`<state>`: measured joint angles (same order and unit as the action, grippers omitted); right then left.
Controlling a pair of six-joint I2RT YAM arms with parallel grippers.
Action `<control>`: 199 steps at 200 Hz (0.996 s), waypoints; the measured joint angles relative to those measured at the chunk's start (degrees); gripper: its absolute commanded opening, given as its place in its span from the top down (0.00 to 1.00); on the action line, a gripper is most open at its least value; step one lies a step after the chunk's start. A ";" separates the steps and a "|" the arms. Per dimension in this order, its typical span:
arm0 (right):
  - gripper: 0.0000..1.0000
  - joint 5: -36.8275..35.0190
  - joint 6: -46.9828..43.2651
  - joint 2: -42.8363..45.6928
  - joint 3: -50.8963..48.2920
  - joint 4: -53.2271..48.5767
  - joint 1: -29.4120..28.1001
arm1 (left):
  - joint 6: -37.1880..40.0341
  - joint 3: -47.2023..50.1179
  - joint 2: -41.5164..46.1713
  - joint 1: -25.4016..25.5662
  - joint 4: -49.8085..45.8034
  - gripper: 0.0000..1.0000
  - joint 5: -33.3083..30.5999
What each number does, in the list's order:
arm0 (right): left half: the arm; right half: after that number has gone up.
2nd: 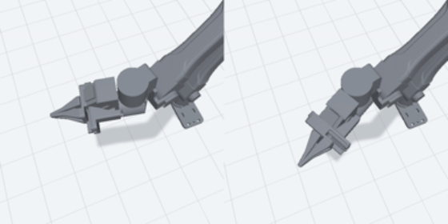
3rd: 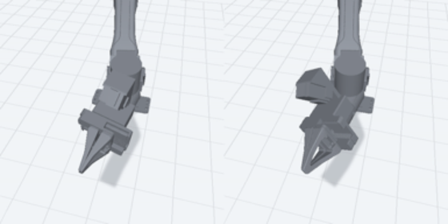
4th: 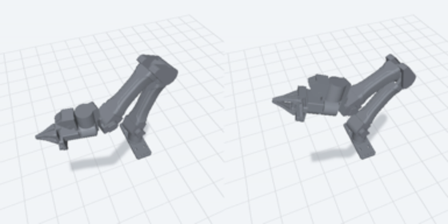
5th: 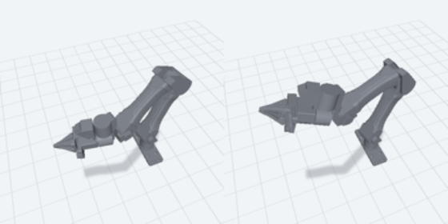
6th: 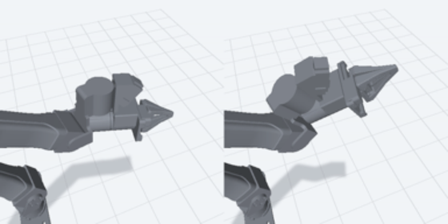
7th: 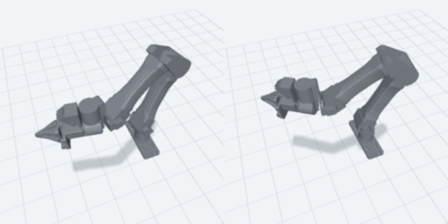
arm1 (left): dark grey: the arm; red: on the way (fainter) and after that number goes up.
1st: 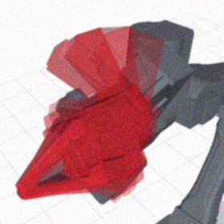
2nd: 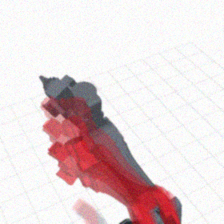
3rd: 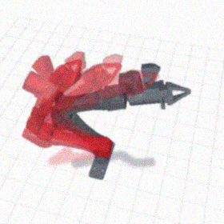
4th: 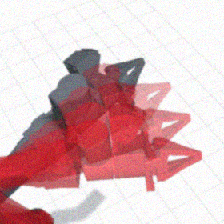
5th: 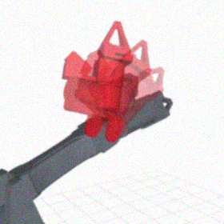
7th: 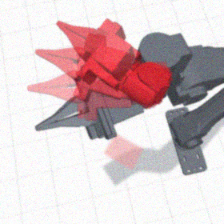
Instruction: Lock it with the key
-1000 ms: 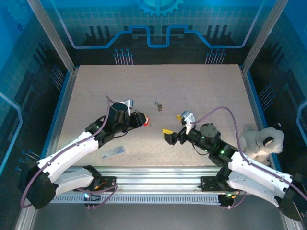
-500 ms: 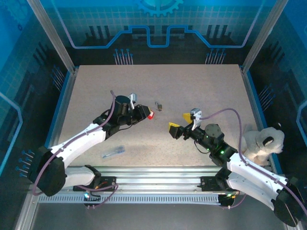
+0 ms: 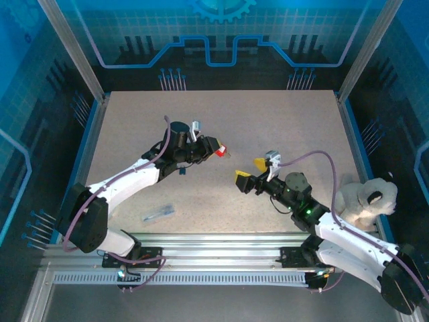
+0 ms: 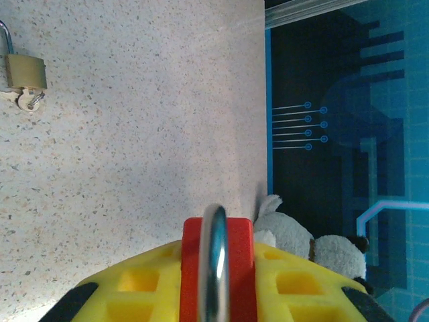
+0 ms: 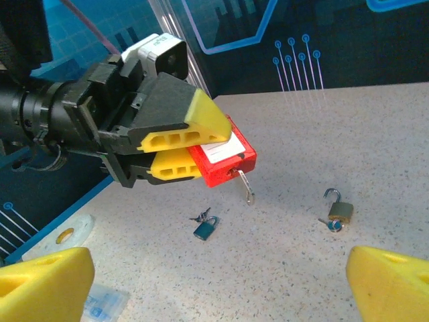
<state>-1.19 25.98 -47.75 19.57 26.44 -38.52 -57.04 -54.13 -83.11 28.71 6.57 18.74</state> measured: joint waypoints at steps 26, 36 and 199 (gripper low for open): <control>0.26 1.73 0.72 -3.13 0.00 1.11 0.28 | 0.00 0.63 0.00 -0.07 0.42 1.00 0.94; 0.29 2.64 1.46 -4.22 0.02 1.53 0.46 | 0.02 0.68 0.00 -0.07 0.63 1.00 1.27; 0.52 13.38 7.52 -8.92 -0.79 8.76 8.13 | -4.13 0.68 -2.32 -0.11 4.44 1.00 7.06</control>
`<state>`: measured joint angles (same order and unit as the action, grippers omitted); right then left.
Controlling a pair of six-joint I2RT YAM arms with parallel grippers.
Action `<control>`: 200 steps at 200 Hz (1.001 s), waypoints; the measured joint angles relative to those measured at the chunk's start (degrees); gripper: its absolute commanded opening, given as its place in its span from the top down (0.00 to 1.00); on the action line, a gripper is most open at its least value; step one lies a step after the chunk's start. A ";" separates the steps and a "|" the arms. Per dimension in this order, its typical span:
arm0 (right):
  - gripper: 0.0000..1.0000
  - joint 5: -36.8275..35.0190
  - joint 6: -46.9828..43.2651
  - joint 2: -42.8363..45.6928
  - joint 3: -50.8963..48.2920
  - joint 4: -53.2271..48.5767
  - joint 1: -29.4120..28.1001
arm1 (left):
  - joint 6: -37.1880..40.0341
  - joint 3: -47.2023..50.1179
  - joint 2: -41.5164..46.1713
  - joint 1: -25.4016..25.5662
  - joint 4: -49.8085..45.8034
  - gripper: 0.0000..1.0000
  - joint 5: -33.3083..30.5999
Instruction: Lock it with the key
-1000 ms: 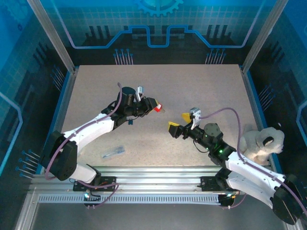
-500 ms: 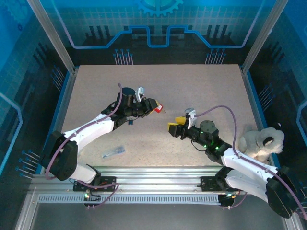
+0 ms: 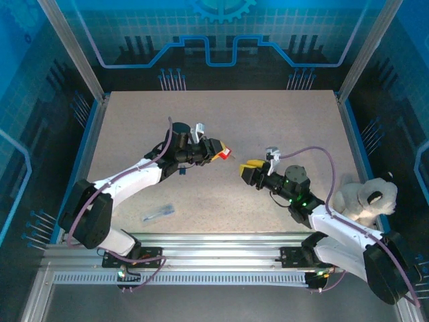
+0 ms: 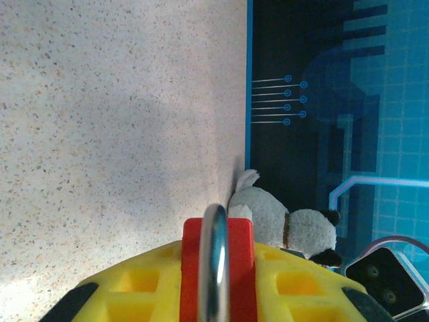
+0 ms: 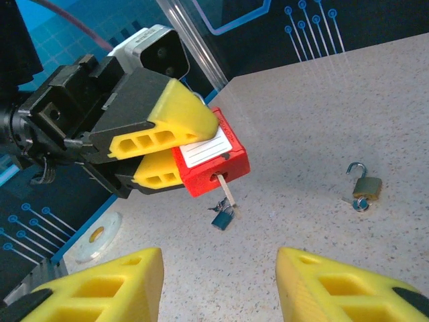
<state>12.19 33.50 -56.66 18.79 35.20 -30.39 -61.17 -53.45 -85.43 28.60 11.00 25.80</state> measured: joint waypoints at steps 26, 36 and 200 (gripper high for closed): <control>0.52 1.03 0.20 -0.50 0.00 0.57 0.09 | -0.48 0.00 -0.04 0.00 0.48 1.00 0.59; 0.52 1.51 0.22 -0.83 0.00 0.98 0.09 | -0.57 0.00 -0.04 0.00 0.59 1.00 0.76; 0.62 3.52 0.85 -4.85 0.00 3.39 0.09 | -1.92 -0.02 -2.38 1.01 1.88 1.00 4.70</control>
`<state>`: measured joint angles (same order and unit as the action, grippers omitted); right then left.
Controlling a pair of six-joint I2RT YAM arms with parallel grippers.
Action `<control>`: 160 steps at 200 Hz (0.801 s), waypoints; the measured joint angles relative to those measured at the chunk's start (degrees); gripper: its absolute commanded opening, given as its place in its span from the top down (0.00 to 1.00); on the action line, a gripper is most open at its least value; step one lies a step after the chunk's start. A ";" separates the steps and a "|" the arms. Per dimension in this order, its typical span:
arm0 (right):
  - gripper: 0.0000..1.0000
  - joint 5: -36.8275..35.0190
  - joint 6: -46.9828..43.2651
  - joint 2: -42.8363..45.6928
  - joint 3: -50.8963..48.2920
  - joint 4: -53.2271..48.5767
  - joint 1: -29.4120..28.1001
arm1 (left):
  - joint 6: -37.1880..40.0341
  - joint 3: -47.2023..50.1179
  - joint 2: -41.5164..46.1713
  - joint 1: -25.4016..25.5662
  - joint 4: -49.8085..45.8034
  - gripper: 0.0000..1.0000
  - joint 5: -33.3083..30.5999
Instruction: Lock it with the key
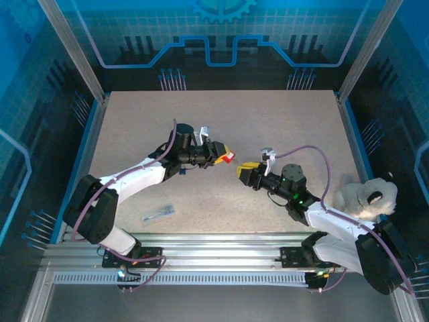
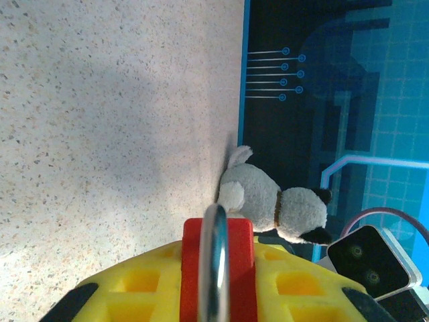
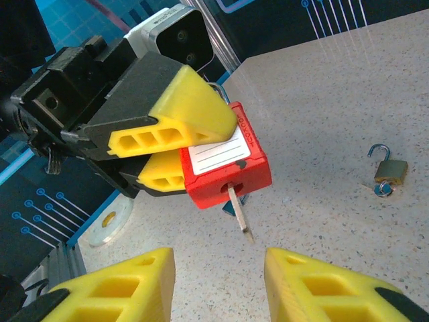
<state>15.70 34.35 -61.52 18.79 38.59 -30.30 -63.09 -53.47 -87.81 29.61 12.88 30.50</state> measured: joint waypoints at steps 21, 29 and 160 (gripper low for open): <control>0.65 0.00 0.02 0.00 0.02 0.00 0.00 | 0.04 -0.04 0.00 0.46 0.09 1.00 0.28; 0.66 0.00 0.00 0.00 0.02 0.00 0.00 | 0.09 -0.04 0.00 0.59 0.09 1.00 0.44; 0.79 1.05 0.17 -0.35 0.09 -0.63 0.39 | 0.22 -0.72 -0.44 1.38 0.09 1.00 1.95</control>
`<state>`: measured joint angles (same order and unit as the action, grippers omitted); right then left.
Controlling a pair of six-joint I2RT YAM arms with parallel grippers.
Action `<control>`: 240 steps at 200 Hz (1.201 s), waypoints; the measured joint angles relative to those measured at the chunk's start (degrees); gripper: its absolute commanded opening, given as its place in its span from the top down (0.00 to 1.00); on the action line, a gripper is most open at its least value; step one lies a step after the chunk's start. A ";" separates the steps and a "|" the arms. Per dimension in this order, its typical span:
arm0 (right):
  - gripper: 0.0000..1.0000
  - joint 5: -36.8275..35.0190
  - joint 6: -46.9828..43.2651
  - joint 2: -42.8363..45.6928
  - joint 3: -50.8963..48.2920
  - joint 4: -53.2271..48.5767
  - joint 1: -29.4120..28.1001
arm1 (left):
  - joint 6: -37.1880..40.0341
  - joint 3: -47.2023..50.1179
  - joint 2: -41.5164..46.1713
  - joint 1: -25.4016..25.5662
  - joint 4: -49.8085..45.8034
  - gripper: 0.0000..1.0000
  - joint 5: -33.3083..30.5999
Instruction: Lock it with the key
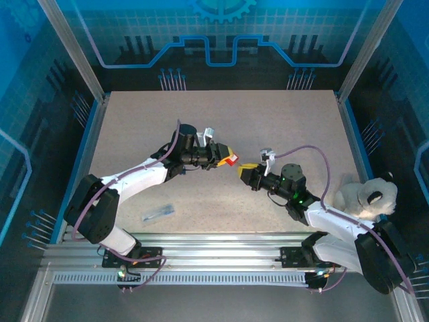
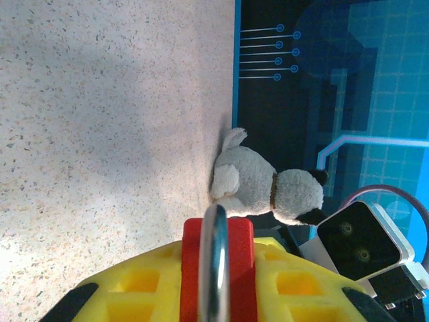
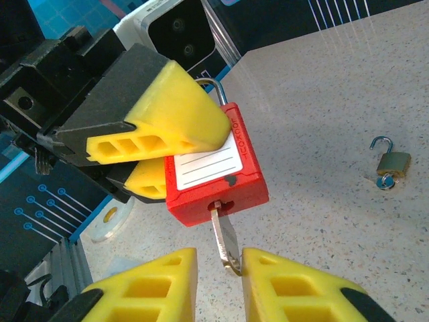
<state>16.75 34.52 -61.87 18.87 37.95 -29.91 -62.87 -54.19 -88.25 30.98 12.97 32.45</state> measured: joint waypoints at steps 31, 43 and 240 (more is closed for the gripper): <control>0.81 0.31 0.02 -0.66 0.22 0.07 0.00 | 0.00 -0.17 -0.02 0.28 0.20 1.00 0.33; 0.81 0.44 0.02 -0.90 0.31 0.04 0.00 | 0.00 -0.42 -0.11 0.39 0.24 1.00 0.50; 0.90 0.04 0.22 -0.09 0.20 0.59 0.74 | 0.22 -1.29 -1.42 0.72 0.46 1.00 1.88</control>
<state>16.80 34.74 -61.95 19.07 38.54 -29.17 -62.65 -55.48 -89.67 31.70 13.43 34.33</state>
